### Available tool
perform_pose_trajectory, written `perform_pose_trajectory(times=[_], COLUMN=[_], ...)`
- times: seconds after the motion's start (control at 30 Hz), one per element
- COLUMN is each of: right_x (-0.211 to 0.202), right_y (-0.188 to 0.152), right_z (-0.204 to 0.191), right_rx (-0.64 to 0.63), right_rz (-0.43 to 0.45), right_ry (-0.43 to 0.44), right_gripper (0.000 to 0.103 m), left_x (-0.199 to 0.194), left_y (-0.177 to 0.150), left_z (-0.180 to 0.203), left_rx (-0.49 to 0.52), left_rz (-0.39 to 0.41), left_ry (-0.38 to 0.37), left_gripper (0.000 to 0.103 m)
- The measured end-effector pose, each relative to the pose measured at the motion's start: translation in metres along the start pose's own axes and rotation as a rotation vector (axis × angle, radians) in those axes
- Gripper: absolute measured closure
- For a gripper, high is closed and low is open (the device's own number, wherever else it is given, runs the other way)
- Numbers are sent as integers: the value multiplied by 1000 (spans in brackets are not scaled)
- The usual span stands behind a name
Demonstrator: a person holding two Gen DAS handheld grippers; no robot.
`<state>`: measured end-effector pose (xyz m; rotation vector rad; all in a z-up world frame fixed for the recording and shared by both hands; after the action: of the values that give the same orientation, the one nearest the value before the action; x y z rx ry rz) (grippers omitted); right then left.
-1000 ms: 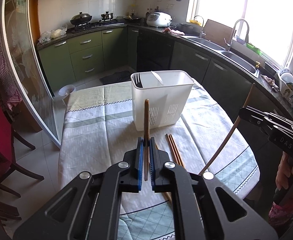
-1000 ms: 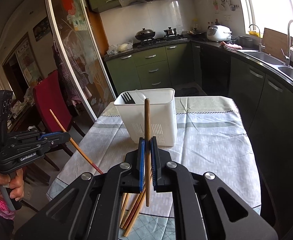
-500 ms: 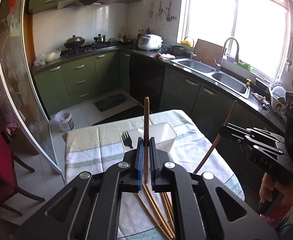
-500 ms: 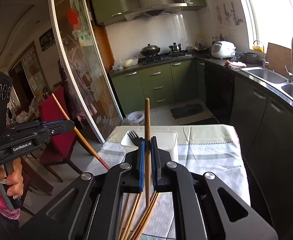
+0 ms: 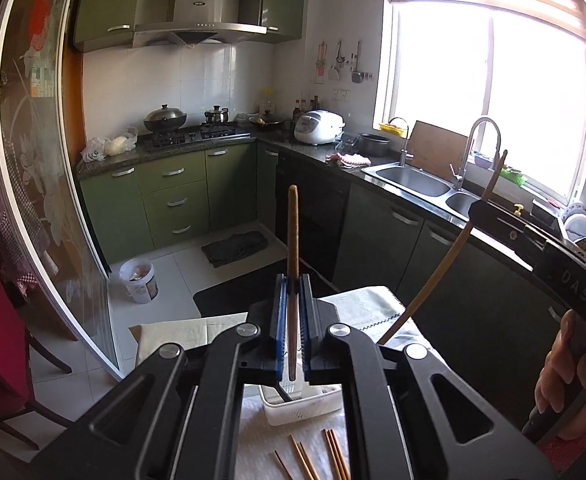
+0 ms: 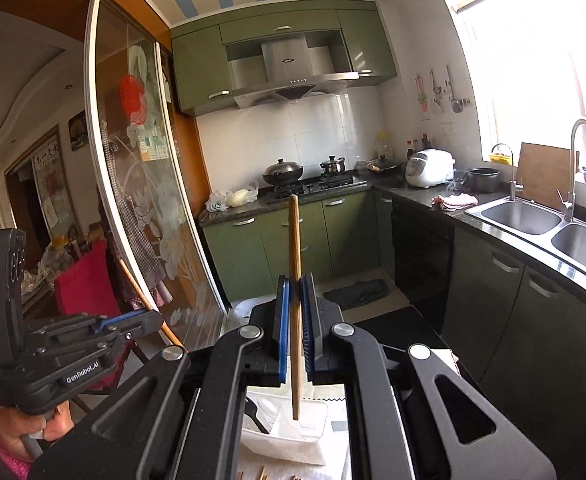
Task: Organize utensils
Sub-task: 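Lower the chopsticks into the holder and open both grippers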
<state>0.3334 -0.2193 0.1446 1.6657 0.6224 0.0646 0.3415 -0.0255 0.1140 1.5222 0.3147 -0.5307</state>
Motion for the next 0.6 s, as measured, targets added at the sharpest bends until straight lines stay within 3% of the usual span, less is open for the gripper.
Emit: perform_pose_trajectory(times=[0.3,0.6], right_x=[88,120], right_y=[-68,-124], right_z=[15,21], right_rx=[3,5], right_rz=[-200,-319], right_ry=[-20,-18], right_gripper=[96,95], left_x=[65,88], left_y=[-52,-85], left_z=[-11,-13], left_rx=[-23,-36], left_rz=[-180,-278], left_ry=[1,-14], left_gripper=[97,97])
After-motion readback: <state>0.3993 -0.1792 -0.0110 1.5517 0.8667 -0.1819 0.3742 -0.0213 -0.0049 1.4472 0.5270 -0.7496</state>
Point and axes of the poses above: each gripper's, at about its wrist camera, not at the fingertips, and x roughly the way its jaws point, z to its right, y to its top, the point moved 8 cm from there along x, roughly the way its jaws point, and after that the axes turned 1 degree about x, right-handed, at the moved point
